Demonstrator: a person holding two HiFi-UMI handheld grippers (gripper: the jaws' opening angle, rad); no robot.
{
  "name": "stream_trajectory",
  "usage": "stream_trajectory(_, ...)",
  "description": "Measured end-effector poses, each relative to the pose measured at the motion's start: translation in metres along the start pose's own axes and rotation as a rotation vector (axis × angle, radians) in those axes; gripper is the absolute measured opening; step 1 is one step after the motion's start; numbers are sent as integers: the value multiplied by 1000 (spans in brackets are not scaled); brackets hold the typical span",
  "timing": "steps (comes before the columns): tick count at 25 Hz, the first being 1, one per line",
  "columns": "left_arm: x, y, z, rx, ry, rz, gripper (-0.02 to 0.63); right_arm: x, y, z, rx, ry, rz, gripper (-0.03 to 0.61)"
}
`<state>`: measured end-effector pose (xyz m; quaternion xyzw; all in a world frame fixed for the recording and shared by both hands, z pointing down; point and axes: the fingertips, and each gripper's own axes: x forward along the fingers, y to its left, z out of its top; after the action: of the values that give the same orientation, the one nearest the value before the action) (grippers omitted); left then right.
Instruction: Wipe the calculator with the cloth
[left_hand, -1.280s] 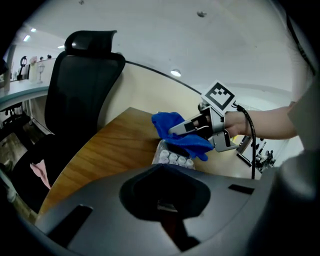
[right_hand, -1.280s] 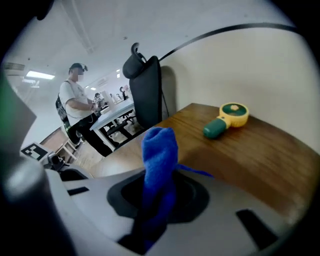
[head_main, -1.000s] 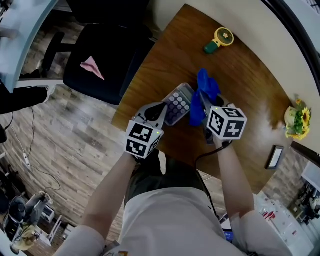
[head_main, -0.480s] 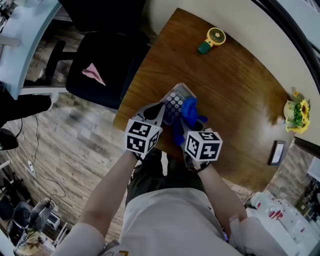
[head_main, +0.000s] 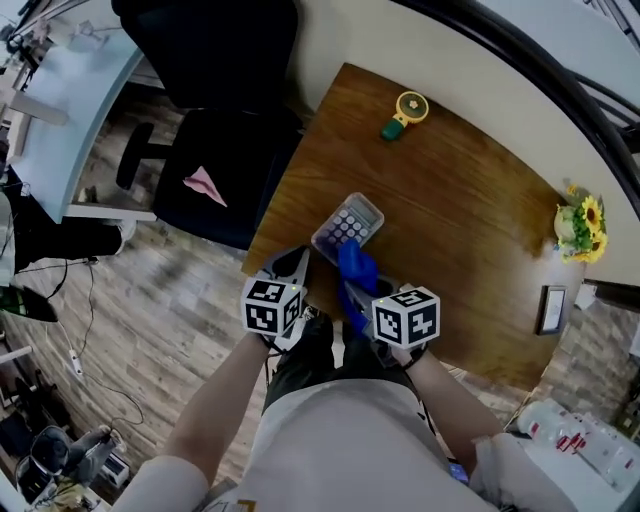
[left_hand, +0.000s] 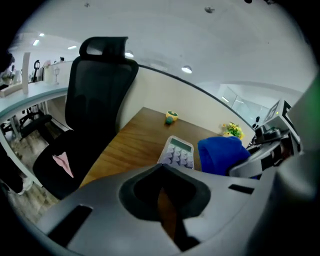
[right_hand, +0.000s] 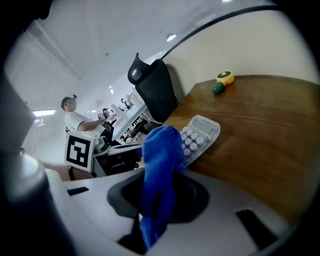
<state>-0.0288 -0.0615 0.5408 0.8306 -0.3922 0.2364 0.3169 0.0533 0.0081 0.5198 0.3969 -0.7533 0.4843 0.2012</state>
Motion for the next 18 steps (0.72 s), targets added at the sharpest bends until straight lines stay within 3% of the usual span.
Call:
stream_trajectory(4, -41, 1, 34, 24, -65, 27, 2, -29, 21, 39, -64, -77, 18, 80)
stream_trajectory(13, -118, -24, 145, 104, -266, 1, 2, -101, 87, 154, -338, -328, -14, 80)
stream_trajectory(18, -169, -46, 206, 261, -397, 41, 2, -150, 138, 197, -414, -460, 45, 81)
